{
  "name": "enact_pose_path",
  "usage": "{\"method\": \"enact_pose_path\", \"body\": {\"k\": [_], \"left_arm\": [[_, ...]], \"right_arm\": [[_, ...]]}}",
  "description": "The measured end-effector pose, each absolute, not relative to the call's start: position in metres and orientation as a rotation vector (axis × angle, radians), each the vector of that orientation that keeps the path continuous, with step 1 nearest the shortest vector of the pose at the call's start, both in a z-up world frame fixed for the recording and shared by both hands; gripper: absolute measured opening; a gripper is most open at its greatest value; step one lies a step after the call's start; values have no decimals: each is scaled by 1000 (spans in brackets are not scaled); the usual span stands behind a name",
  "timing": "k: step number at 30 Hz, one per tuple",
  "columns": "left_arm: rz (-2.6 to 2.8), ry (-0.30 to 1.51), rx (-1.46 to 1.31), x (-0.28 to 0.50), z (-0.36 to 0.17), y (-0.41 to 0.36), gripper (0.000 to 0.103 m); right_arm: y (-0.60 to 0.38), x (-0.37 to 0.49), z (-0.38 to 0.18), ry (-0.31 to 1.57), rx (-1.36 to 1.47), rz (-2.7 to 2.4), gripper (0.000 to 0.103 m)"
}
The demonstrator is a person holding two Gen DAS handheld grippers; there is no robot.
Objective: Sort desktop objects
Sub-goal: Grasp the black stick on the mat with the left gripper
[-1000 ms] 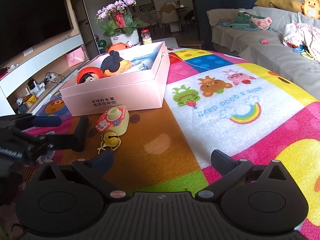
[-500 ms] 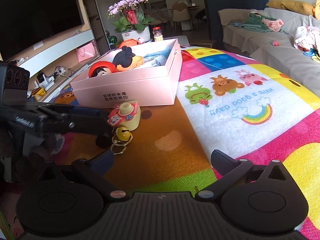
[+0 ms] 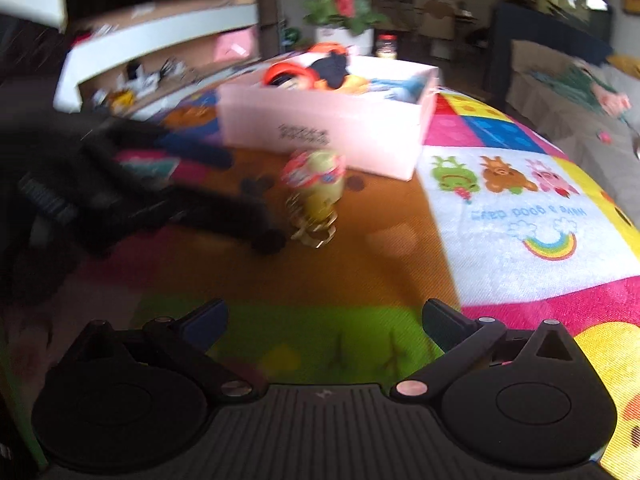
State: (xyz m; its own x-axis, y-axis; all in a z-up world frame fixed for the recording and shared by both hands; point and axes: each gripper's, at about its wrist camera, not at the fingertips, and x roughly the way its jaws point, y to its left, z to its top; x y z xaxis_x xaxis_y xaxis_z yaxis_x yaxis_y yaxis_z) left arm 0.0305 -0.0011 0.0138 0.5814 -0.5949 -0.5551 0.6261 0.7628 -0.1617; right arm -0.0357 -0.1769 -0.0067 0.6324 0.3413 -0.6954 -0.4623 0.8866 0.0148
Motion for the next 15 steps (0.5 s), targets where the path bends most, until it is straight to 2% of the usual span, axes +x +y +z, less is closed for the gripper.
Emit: {"method": "enact_pose_path", "body": {"k": [7, 12, 13, 15], "left_arm": [[-590, 733, 139, 55, -11, -14, 103], [-565, 723, 142, 54, -10, -21, 103], [-552, 719, 159, 52, -10, -24, 102], [-530, 705, 187, 47, -9, -28, 92]], "right_arm": [[-177, -49, -8, 756, -170, 486, 103], [-178, -51, -8, 756, -167, 482, 103], [-178, -51, -8, 756, -167, 482, 103], [-179, -52, -8, 756, -168, 482, 103]]}}
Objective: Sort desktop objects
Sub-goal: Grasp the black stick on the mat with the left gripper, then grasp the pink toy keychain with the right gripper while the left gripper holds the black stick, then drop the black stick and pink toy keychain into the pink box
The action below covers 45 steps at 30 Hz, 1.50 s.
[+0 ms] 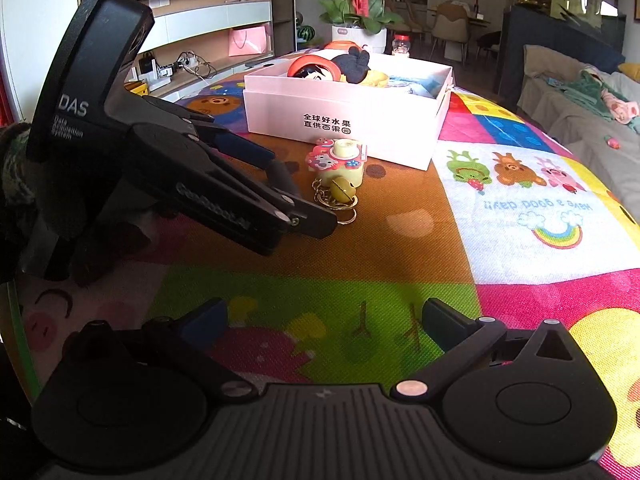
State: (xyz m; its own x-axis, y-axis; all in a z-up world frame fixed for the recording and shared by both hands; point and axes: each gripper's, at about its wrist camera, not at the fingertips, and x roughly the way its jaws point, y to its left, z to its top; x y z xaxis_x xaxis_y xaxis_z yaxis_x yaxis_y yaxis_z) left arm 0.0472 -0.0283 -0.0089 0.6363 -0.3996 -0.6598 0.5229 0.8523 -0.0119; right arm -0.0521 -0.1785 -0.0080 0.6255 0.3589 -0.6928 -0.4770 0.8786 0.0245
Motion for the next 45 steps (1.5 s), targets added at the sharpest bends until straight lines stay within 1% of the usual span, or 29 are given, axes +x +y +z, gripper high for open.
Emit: {"method": "enact_pose_path", "body": {"k": [1, 2, 7, 12, 13, 17, 21, 22, 23, 24, 25, 27, 31, 33, 34, 40, 42, 45], "left_arm": [[-517, 699, 190, 45, -8, -28, 85], [-508, 698, 181, 43, -7, -27, 82], [-451, 681, 162, 17, -5, -10, 82], [-285, 647, 148, -23, -4, 27, 82], [-273, 648, 133, -29, -3, 34, 82], [-279, 633, 94, -46, 1, 47, 93], [-305, 618, 103, -50, 5, 43, 94], [-304, 621, 103, -49, 5, 42, 95], [-303, 631, 101, -50, 5, 43, 95], [-304, 643, 100, -50, 4, 43, 95], [-307, 654, 102, -53, 4, 44, 96], [-310, 666, 124, -58, 3, 46, 96], [-311, 685, 163, -64, -3, 48, 96], [-322, 684, 177, -67, -1, 49, 89], [-323, 681, 185, -69, 0, 50, 81], [-343, 664, 209, -70, 11, 47, 81], [-350, 599, 220, -59, 31, 42, 81], [-326, 427, 280, -31, 74, 30, 81]], "right_arm": [[-178, -52, -8, 755, -170, 482, 103], [-178, -52, -8, 755, -171, 482, 103], [-178, -53, -7, 758, -175, 477, 103], [-170, -45, 5, 779, -172, 485, 103], [-167, -42, 9, 763, -176, 479, 103], [-150, -16, 25, 714, -160, 420, 103], [-136, 21, 20, 726, -117, 377, 102], [-132, 30, 17, 732, -119, 362, 95], [-129, 43, 14, 747, -126, 352, 84], [-126, 51, 9, 769, -136, 349, 78], [-123, 58, 5, 798, -143, 355, 64], [-120, 59, 6, 790, -152, 371, 46], [-126, 44, 23, 777, -142, 403, 45], [-134, 29, 36, 758, -142, 419, 45], [-140, 23, 43, 751, -137, 428, 45], [-170, -2, 74, 729, -95, 458, 45], [-177, -2, 94, 691, -72, 450, 45], [-184, 11, 134, 599, -39, 429, 45]]}}
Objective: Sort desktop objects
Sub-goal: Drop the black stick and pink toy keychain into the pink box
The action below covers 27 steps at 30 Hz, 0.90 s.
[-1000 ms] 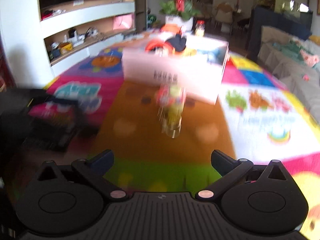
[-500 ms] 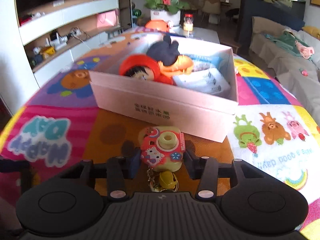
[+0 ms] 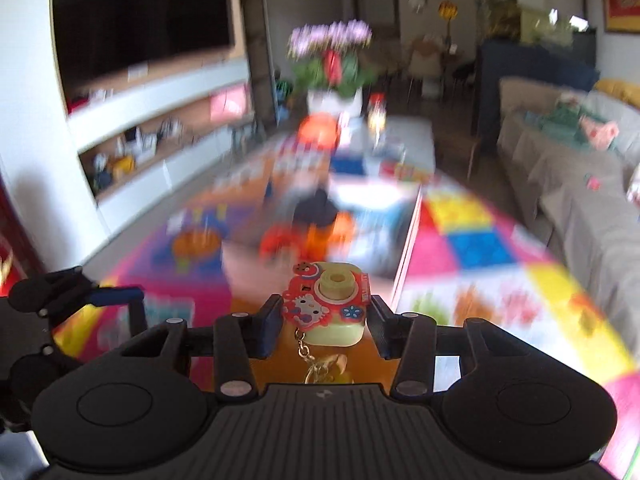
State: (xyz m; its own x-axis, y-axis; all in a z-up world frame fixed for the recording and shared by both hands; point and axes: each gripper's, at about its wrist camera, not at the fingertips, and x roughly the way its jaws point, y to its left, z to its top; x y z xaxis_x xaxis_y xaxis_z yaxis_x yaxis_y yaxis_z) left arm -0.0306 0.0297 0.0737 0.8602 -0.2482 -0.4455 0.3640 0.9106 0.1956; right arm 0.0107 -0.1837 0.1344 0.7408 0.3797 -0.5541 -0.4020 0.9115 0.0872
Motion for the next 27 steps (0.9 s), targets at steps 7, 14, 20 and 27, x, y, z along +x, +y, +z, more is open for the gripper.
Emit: {"method": "enact_pose_path", "body": {"k": [7, 14, 20, 27], "left_arm": [[-244, 256, 256, 74, 136, 6, 96], [-165, 429, 100, 65, 98, 23, 103], [-156, 586, 80, 15, 37, 27, 103], [-110, 634, 83, -19, 9, 22, 103]], "right_arm": [[-173, 83, 208, 452, 33, 371, 74], [-182, 71, 167, 435, 53, 357, 103], [-171, 24, 84, 546, -48, 348, 103], [-162, -11, 23, 686, -24, 315, 103]]}}
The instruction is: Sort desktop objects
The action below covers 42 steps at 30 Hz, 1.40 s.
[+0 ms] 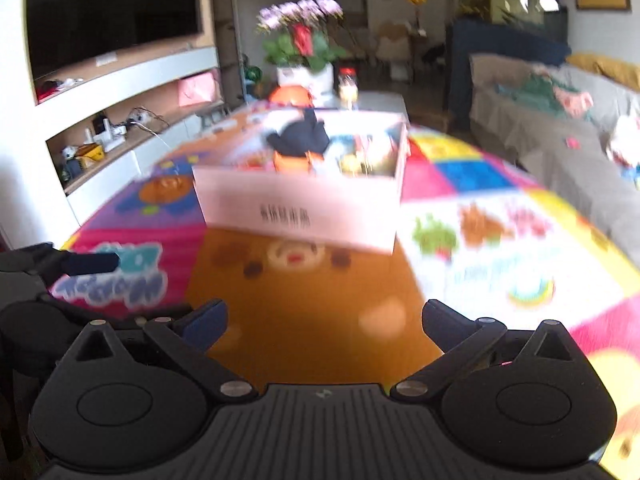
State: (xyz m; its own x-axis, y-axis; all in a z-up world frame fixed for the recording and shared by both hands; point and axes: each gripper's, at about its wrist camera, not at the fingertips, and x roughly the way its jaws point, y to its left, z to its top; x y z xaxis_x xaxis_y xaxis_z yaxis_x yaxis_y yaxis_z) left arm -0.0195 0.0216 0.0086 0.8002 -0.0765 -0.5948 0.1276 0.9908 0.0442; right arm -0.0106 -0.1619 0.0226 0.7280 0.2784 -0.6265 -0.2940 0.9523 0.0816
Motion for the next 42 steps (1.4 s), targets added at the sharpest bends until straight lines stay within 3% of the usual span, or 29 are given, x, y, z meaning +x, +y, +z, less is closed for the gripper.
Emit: {"method": "enact_pose_path", "body": {"k": [7, 19, 42], "left_arm": [[-11, 707, 24, -9, -9, 17, 103], [60, 697, -7, 0, -11, 11, 103], [60, 697, -9, 0, -11, 11, 103]], "right_arm": [[-166, 2, -13, 782, -41, 160, 103], [-169, -9, -19, 695, -53, 167, 103], [-168, -9, -19, 694, -49, 168, 103]]}}
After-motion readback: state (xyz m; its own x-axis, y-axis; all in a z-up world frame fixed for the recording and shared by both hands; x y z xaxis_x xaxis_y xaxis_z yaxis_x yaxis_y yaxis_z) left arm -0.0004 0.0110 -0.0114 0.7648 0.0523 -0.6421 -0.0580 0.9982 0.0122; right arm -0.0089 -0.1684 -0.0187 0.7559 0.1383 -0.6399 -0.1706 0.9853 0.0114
